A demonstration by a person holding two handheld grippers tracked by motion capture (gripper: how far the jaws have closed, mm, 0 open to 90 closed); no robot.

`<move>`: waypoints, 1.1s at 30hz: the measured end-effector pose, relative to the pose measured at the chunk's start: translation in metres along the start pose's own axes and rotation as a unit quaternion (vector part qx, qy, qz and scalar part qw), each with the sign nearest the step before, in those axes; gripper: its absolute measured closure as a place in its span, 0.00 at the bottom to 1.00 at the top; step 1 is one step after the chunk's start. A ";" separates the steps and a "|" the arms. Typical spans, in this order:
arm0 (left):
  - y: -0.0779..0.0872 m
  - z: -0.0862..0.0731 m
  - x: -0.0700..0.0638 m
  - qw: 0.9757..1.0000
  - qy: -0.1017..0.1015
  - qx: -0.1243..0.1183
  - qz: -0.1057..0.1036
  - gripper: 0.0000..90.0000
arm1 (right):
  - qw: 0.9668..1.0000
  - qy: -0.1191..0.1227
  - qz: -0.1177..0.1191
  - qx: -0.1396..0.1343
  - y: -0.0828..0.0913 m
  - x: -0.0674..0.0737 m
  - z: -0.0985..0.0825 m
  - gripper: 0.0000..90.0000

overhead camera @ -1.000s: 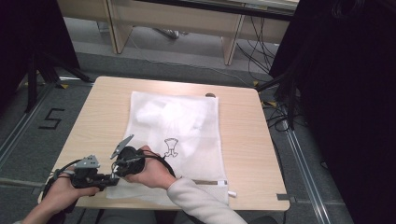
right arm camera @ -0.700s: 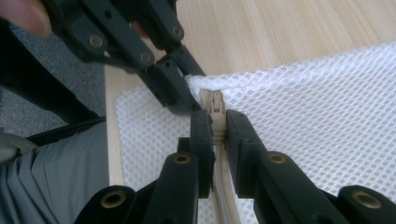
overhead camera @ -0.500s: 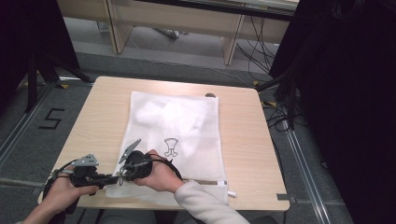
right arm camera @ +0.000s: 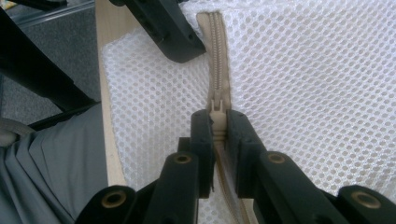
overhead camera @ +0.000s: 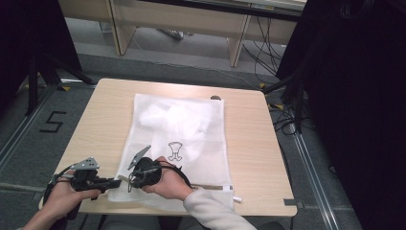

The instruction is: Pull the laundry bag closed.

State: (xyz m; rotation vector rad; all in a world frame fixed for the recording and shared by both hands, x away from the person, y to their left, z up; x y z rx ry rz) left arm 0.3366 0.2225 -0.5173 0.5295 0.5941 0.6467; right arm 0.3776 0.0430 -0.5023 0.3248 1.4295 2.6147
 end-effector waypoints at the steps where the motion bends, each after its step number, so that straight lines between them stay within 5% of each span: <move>1: -0.001 0.000 -0.001 1.000 -0.002 -0.011 0.005 0.95 | 1.000 -0.002 0.000 0.001 0.001 0.001 0.000 0.92; 33: 0.002 -0.002 0.002 1.000 -0.016 0.008 0.013 0.95 | 1.000 -0.015 -0.001 0.022 0.003 -0.005 -0.016 0.92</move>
Point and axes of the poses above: each handheld gripper's, and its own axes: y roughly backward along the jaws, z roughly out of its top, x roughly to its left, the point moved 3 cm from there along -y, roughly forward along the jaws, and after that the axes turned 1 degree about x, right-handed, at the moved point
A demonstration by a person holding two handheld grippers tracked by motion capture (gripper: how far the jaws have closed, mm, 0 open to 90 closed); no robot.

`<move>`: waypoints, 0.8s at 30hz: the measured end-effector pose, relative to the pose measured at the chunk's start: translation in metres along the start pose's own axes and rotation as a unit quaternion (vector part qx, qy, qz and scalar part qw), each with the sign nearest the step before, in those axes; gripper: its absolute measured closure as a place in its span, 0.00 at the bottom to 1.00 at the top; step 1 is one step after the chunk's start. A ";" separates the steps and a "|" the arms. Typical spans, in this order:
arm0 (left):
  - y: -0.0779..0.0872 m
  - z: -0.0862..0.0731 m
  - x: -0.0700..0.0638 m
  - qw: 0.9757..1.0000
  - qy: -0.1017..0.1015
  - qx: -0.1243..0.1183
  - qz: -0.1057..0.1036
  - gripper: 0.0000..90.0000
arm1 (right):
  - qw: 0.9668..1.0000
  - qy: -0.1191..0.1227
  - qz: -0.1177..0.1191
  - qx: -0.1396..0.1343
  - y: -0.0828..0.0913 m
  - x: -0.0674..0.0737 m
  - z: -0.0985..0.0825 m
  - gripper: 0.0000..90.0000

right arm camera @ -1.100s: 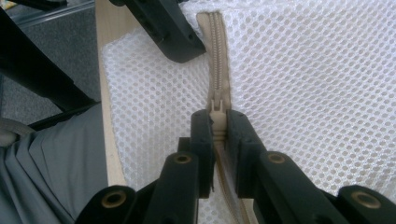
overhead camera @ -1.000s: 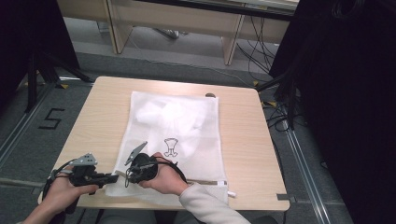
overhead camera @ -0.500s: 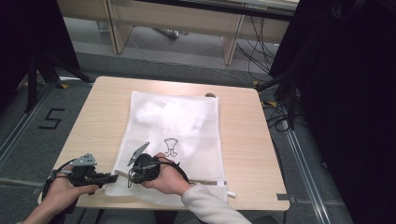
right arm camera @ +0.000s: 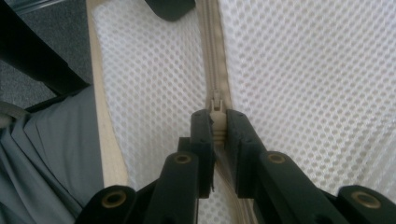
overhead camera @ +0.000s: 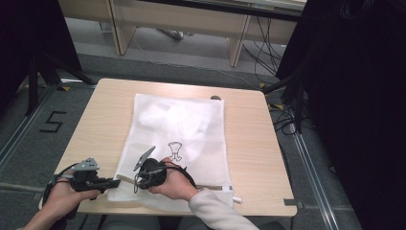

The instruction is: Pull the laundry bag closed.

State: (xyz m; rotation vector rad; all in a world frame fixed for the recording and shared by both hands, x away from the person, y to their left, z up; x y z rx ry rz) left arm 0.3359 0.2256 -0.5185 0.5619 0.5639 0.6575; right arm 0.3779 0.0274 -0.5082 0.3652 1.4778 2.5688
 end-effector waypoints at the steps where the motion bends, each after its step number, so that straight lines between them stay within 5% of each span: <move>1: -0.002 0.000 0.000 1.000 0.002 -0.009 -0.001 0.95 | 1.000 0.001 0.001 0.001 0.000 0.000 -0.001 0.92; 24: -0.001 0.001 0.000 1.000 0.004 -0.011 0.005 0.95 | 1.000 0.003 0.001 0.009 0.007 -0.003 -0.006 0.92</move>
Point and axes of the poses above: each handheld gripper's, and its own axes: y roughly backward along the jaws, z roughly out of its top, x roughly to its left, the point moved 3 cm from there along -y, roughly forward along the jaws, and after that the axes turned 1 degree about x, right-handed, at the moved point
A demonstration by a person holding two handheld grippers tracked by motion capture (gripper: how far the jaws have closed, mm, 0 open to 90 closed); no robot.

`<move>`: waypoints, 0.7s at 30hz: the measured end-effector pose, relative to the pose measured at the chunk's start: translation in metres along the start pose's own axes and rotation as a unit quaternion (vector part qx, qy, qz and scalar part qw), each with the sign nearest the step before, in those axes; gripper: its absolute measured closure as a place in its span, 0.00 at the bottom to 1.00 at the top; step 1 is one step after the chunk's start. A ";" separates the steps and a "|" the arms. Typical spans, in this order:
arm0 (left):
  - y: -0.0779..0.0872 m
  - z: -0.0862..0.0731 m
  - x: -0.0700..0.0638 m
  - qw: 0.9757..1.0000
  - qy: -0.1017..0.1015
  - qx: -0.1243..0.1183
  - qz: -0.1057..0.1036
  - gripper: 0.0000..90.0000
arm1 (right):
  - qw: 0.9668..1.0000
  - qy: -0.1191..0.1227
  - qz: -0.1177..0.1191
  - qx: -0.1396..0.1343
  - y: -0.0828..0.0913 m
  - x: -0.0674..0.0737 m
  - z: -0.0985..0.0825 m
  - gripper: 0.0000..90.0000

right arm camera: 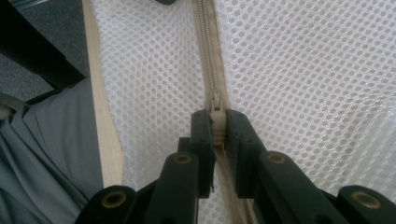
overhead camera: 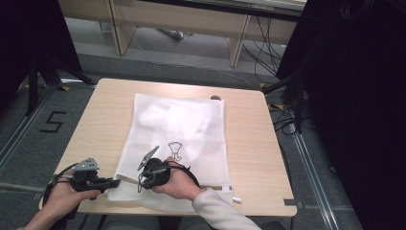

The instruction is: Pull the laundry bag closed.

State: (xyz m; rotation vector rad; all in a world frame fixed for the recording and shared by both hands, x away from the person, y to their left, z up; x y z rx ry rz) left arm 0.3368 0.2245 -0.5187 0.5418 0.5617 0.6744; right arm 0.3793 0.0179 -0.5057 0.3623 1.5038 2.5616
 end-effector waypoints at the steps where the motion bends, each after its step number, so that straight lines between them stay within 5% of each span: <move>1: 0.000 0.000 0.000 1.000 0.000 -0.003 0.001 0.95 | 1.000 -0.002 -0.001 0.001 0.001 0.000 0.000 0.92; 21: 0.002 0.000 0.002 1.000 -0.001 0.008 -0.002 0.95 | 1.000 -0.011 0.002 0.013 0.002 -0.004 -0.006 0.92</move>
Point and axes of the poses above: each handheld gripper's, and its own axes: y roughly backward along the jaws, z roughly out of its top, x roughly to its left, the point moved 3 cm from there along -y, roughly forward along the jaws, and after that the axes turned 1 degree about x, right-handed, at the moved point
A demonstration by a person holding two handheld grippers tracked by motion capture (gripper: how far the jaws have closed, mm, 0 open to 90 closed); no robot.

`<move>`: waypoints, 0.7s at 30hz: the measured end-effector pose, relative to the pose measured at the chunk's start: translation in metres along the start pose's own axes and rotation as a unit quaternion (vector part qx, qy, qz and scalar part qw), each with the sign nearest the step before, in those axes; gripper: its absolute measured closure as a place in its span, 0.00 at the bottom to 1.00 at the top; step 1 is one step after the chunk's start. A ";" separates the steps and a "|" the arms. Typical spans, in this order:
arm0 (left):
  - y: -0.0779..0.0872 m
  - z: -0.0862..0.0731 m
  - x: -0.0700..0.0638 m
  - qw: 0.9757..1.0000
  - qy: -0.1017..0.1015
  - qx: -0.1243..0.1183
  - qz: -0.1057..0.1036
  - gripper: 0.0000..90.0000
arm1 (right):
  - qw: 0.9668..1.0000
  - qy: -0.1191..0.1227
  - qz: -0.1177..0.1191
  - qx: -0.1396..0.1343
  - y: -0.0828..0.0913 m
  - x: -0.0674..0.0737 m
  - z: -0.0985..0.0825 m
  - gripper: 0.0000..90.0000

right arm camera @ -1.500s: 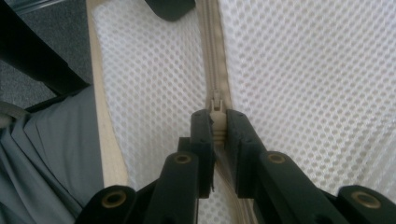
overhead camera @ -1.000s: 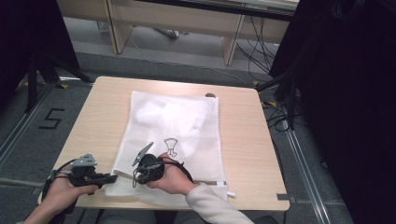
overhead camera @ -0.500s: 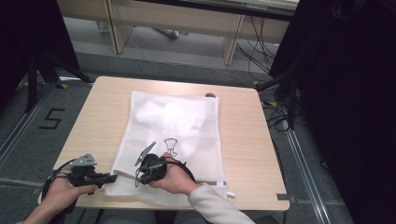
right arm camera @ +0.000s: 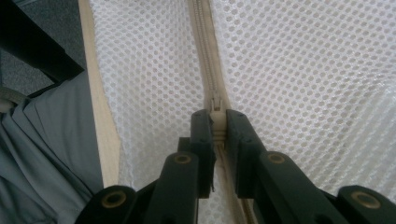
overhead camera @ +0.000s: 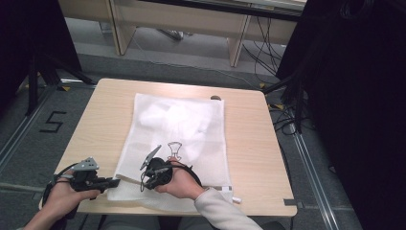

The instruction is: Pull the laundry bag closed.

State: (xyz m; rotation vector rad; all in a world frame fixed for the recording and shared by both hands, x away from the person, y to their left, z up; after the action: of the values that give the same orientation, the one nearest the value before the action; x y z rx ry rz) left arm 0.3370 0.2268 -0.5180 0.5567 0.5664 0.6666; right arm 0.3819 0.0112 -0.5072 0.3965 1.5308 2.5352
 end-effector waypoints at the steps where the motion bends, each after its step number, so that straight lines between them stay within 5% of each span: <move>1: 0.000 0.000 0.000 1.000 -0.001 -0.001 0.000 0.95 | 1.000 0.000 0.002 0.000 0.001 0.000 0.000 0.92; 21: 0.000 0.001 -0.001 1.000 0.001 -0.009 0.004 0.95 | 1.000 -0.007 -0.002 0.008 0.006 -0.001 -0.004 0.92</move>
State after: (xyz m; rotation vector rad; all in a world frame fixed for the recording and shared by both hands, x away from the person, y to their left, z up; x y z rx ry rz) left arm 0.3367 0.2256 -0.5175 0.5415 0.5606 0.6800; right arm 0.3813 0.0049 -0.5042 0.4114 1.5457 2.5150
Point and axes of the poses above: each handheld gripper's, and its own axes: y roughly backward along the jaws, z roughly out of its top, x roughly to its left, the point moved 3 cm from there along -y, roughly forward along the jaws, and after that the axes turned 1 degree about x, right-handed, at the moved point
